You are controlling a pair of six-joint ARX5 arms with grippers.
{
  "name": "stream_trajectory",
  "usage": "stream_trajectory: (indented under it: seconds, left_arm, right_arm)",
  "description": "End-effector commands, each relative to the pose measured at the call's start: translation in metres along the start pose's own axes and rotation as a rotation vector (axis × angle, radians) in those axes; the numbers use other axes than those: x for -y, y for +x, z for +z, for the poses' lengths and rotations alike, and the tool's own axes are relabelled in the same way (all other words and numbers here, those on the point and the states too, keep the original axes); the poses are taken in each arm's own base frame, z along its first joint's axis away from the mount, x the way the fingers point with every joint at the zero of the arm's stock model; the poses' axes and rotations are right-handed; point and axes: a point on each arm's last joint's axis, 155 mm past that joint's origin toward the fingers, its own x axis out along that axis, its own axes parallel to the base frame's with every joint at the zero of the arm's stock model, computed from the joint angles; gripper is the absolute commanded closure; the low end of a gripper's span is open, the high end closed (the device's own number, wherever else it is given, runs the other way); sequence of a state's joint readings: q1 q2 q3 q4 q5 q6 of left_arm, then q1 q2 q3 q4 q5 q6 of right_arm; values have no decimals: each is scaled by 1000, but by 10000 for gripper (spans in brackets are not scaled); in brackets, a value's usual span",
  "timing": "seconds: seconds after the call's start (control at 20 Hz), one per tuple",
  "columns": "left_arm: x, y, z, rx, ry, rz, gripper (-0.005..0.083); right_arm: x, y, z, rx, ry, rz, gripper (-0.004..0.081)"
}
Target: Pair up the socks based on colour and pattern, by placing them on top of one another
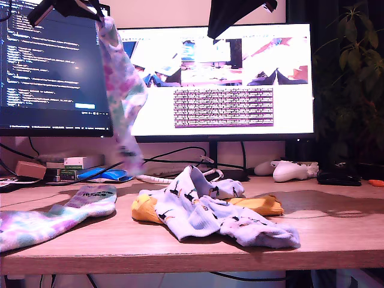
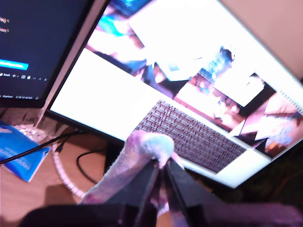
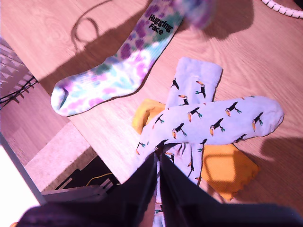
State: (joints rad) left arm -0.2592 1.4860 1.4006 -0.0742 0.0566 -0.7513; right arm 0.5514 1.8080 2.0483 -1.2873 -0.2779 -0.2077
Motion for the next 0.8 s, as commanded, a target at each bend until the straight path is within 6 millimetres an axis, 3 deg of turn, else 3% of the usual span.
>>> stream_trajectory:
  seconds: [0.0,0.15,0.4,0.45,0.55,0.75]
  left_arm:
    - [-6,0,9,47,12,34,795]
    - [-31,-2,9,49,97,148,795]
    - [-96,8,-59,-198,91,346,795]
    - [-100,10,-68,-219,34,358,795]
    - [-80,18,-65,-207,-31,264,795]
    - [-28,26,-27,-76,-131,56,795]
  right_arm:
    - [-3,-8,4,22,-10,-2,780]
    - [-3,-8,1,10,-7,0,780]
    - [-4,-7,-2,-2,-4,4,780]
    - [-5,-7,-4,-10,-2,6,780]
    - [-5,-7,-5,-12,-1,8,780]
    - [-6,-8,-8,-23,2,11,780]
